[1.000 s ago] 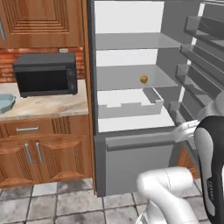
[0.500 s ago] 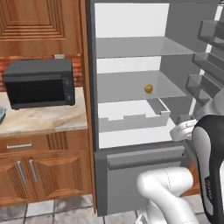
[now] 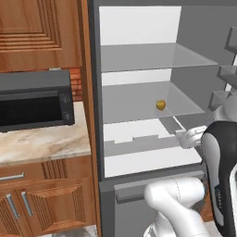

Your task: Pick the orange and apple from the fridge and place them inside the tupperware on the counter.

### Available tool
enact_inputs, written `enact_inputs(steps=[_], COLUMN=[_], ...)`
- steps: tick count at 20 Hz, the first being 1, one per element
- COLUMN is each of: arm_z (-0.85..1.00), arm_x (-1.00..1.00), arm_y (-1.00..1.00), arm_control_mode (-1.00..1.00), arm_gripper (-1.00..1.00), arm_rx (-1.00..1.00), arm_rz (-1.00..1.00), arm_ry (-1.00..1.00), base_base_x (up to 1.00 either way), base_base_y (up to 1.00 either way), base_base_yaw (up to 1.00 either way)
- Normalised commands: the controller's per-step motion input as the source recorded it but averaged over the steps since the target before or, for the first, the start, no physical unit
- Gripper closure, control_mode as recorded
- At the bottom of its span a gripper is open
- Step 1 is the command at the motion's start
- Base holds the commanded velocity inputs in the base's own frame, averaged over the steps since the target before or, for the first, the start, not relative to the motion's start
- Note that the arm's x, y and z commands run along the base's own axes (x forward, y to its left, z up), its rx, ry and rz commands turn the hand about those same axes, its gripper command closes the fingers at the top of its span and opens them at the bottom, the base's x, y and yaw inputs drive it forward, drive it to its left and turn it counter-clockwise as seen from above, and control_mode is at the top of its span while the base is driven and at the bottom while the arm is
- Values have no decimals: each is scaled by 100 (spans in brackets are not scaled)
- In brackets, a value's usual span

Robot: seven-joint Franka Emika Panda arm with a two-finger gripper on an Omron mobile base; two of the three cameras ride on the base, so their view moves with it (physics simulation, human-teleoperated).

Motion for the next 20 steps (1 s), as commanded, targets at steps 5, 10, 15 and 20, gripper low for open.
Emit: enact_inputs(steps=[5,10,15,20], arm_z=[-35,-45,-28,-4], arm_x=[98,76,63,54], arm_y=[2,0,-14,-14], arm_control_mode=[-100,-100,-100,-100], arm_gripper=[-100,-100,-100,-100], arm_rx=[0,0,0,0], arm_rz=[-14,-13,-14,-14], arm_ry=[-4,-6,-7,-5], base_base_x=[0,0,0,0], base_base_y=[0,0,0,0], base_base_yaw=[0,0,0,0])
